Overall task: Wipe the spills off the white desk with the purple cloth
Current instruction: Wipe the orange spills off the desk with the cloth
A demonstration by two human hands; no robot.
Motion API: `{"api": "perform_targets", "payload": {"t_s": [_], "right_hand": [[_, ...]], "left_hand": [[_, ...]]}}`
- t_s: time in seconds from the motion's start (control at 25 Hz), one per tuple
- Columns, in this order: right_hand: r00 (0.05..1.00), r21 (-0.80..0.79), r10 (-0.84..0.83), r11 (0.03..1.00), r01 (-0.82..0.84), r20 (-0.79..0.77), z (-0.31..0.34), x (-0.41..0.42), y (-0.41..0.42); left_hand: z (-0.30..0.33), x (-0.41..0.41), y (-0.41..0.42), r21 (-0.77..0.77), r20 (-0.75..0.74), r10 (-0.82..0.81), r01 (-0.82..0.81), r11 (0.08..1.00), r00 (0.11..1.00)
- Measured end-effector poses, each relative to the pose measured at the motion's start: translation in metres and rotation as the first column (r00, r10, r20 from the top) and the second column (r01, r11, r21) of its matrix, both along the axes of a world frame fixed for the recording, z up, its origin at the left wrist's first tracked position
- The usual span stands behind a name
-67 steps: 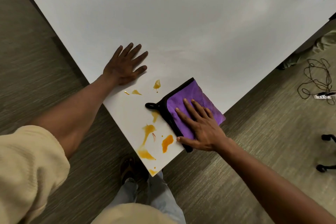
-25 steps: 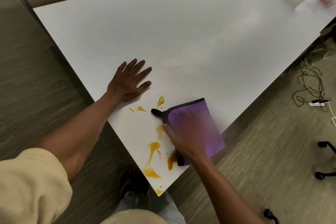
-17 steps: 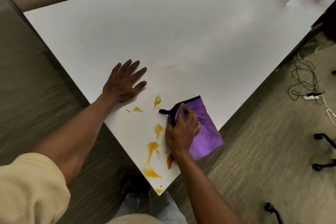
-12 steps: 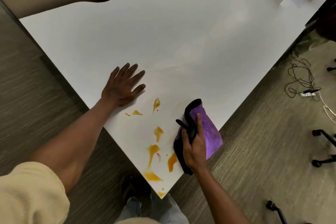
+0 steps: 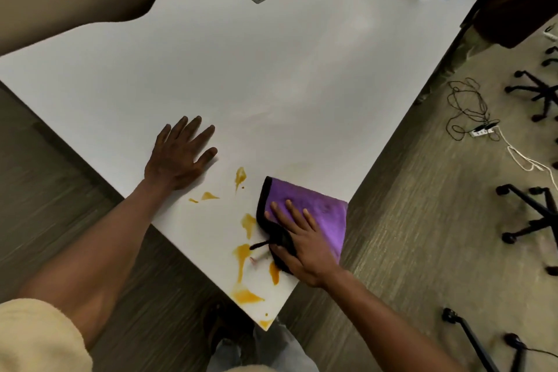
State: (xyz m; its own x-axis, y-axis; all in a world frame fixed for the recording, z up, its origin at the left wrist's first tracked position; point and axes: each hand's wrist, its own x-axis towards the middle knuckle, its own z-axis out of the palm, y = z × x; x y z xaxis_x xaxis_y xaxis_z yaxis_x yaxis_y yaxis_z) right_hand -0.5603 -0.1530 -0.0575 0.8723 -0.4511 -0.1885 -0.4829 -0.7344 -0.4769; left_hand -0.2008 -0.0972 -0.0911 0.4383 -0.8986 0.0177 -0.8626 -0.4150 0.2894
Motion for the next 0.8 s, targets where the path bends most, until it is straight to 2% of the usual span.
{"api": "perform_targets", "payload": {"t_s": [0.04,0.12,0.28,0.32,0.36,0.48,0.52,0.6,0.68,0.76,0.8], "right_hand": [[1.0,0.035,-0.021,0.999,0.021,0.018,0.001,-0.008,-0.007],[0.986,0.039,-0.165,0.986,0.163,0.034,-0.002,-0.007,-0.021],[0.861,-0.005,-0.507,0.862,0.508,0.044,-0.011,0.048,-0.033],[0.857,0.021,-0.513,0.858,0.513,0.051,-0.01,0.052,-0.029],[0.889,0.033,-0.453,0.892,0.451,0.072,-0.01,0.045,-0.023],[0.975,0.027,-0.169,0.986,0.167,0.146,-0.007,-0.012,-0.009],[0.969,0.057,-0.176,0.984,0.169,0.17,-0.008,-0.028,-0.008],[0.91,0.133,-0.352,0.935,0.33,0.219,-0.016,-0.034,-0.016],[0.81,0.14,-0.532,0.846,0.514,0.247,-0.019,-0.015,-0.027],[0.765,0.056,-0.595,0.797,0.601,0.246,-0.018,0.003,-0.031],[0.782,0.014,-0.578,0.806,0.592,0.234,-0.017,0.006,-0.031]], "left_hand": [[0.0,0.001,-0.002,0.008,0.01,-0.005,0.005,1.0,1.0],[0.0,0.001,-0.004,0.009,0.019,-0.011,0.01,1.0,1.0],[-0.001,0.002,-0.005,0.015,0.022,-0.006,0.006,1.0,1.0],[-0.001,0.002,-0.004,0.017,0.021,-0.009,0.008,1.0,1.0],[-0.001,0.002,-0.002,0.019,0.019,-0.01,0.01,1.0,1.0],[0.0,0.001,0.0,0.025,0.017,-0.009,0.009,1.0,1.0],[0.001,0.002,0.0,0.026,0.017,-0.005,0.004,1.0,1.0],[0.001,0.002,-0.003,0.026,0.023,-0.004,0.003,1.0,1.0],[0.001,0.001,-0.003,0.027,0.033,-0.001,0.0,1.0,0.999],[0.0,0.0,-0.003,0.033,0.035,-0.007,0.006,0.999,0.999],[0.0,0.0,-0.002,0.039,0.033,-0.009,0.007,0.999,0.999]]}}
